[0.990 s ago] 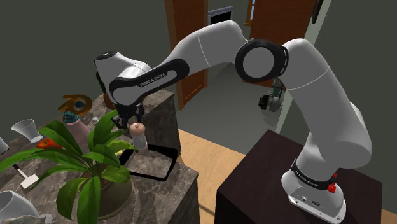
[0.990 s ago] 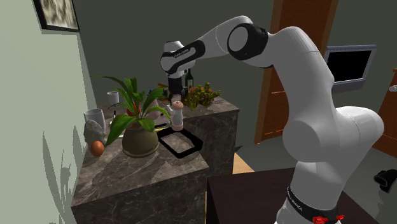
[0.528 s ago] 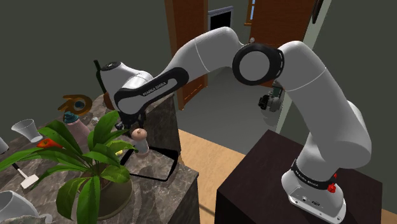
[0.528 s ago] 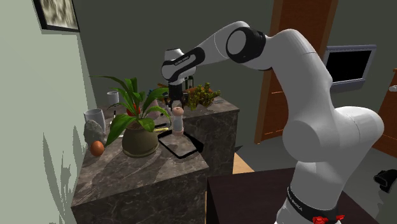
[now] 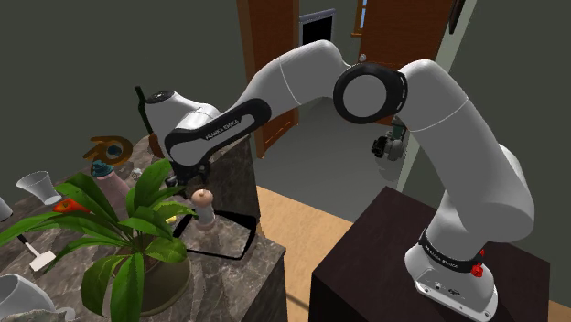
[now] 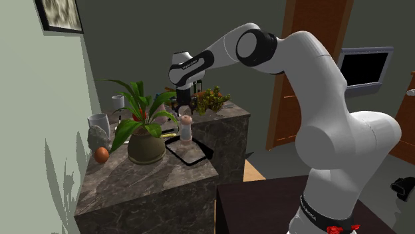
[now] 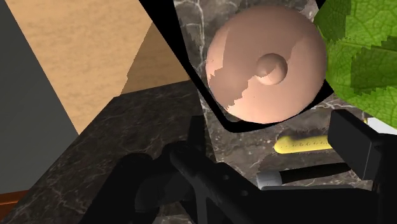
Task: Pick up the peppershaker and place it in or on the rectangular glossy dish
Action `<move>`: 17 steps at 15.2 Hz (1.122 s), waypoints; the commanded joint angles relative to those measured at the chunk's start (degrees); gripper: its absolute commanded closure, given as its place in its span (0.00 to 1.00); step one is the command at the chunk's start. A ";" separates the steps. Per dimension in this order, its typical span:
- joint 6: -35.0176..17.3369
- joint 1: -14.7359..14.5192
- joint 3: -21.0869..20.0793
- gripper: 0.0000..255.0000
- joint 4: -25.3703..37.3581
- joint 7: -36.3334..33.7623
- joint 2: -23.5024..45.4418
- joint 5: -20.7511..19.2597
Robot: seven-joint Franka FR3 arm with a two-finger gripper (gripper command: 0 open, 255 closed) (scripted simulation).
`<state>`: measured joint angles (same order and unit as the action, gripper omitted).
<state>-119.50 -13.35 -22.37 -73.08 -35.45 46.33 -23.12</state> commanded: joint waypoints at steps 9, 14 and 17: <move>4.67 0.19 -1.02 0.00 1.17 0.68 -3.61 1.26; 4.67 0.19 -1.02 0.00 1.18 0.68 -3.61 1.26; 4.66 0.19 -1.02 0.00 1.17 0.68 -3.61 1.26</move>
